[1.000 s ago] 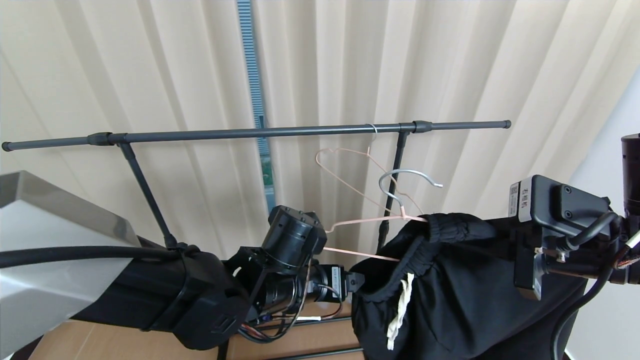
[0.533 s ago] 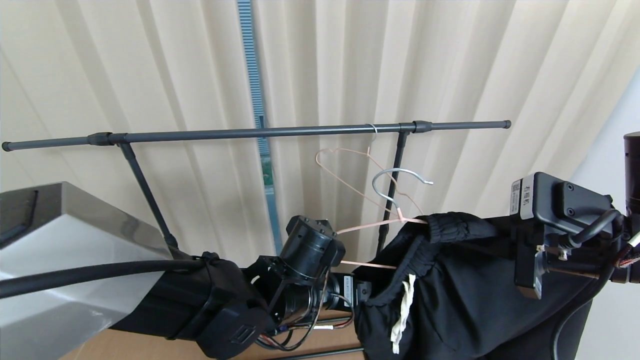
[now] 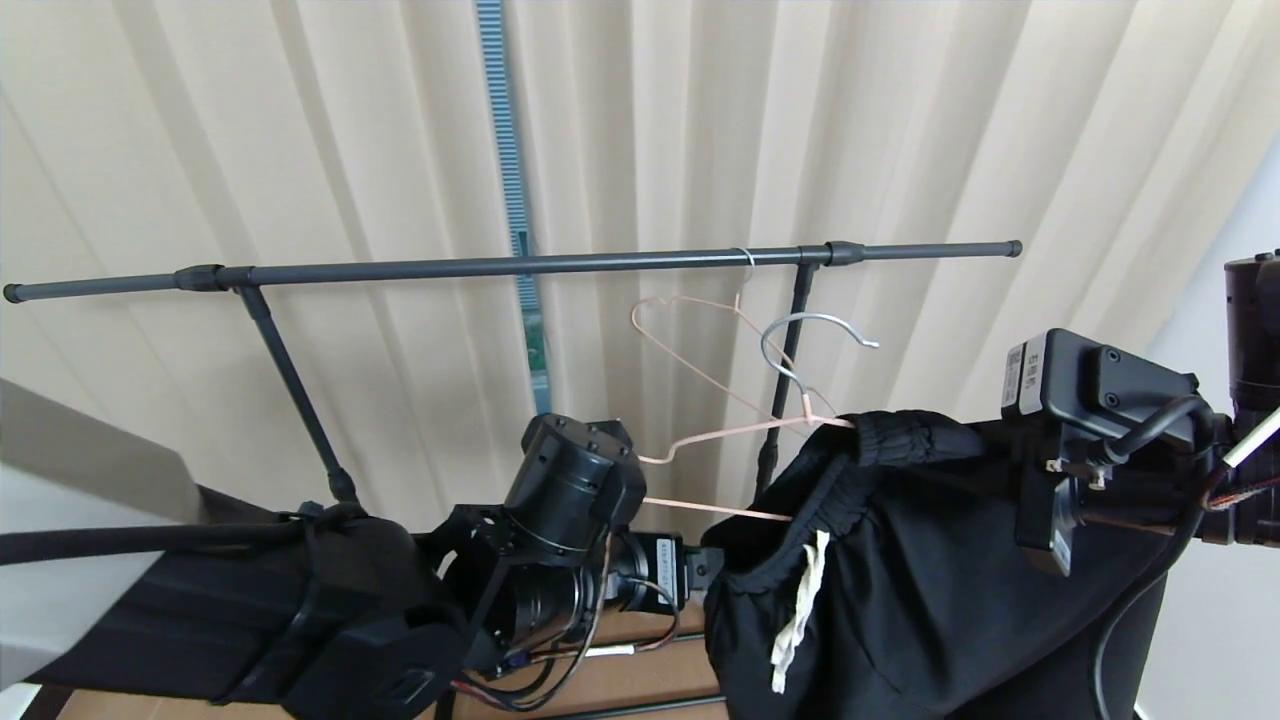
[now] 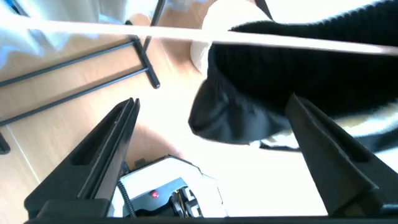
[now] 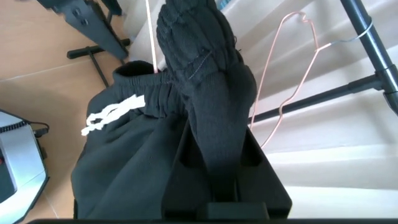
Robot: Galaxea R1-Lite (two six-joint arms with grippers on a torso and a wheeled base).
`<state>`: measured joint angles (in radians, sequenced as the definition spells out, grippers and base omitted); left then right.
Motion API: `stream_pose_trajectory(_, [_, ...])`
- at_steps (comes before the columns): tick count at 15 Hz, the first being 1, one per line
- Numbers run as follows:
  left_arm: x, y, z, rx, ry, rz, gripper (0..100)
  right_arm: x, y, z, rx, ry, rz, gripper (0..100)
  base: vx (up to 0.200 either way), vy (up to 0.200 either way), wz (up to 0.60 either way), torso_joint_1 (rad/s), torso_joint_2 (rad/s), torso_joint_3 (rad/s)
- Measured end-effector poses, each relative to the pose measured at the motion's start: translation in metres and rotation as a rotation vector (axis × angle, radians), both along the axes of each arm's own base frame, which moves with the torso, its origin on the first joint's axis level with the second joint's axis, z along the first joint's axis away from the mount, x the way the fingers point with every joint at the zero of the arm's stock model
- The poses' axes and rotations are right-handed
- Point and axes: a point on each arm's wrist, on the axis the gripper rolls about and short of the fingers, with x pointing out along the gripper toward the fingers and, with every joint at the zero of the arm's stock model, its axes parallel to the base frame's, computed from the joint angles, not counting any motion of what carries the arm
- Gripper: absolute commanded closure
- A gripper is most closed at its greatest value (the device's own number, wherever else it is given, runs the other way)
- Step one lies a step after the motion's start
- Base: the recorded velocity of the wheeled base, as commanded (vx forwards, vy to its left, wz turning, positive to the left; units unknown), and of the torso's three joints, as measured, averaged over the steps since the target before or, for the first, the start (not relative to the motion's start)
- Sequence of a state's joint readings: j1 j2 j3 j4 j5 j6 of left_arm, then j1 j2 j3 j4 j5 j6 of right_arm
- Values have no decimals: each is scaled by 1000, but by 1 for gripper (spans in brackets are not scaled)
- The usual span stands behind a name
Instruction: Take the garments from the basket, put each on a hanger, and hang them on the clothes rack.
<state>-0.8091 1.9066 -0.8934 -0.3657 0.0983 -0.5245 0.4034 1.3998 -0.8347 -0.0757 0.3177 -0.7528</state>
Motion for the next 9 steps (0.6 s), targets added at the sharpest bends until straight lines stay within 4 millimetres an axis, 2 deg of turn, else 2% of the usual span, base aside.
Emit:
stream_pose_trajectory(3, [-11, 13, 2, -19, 9, 6, 0, 3, -2, 2, 34, 25, -32, 100, 0, 0, 0, 0, 0, 0])
stream_pose_trajectory(7, [-15, 21, -1, -172, 124, -5, 0, 5, -5, 12, 124, 57, -93, 100, 0, 0, 0, 0, 0, 0])
stream_pose_trajectory(9, [-13, 24, -3, -194, 156, -5, 0, 5, -7, 19, 161, 54, -112, 100, 0, 0, 0, 0, 0, 0])
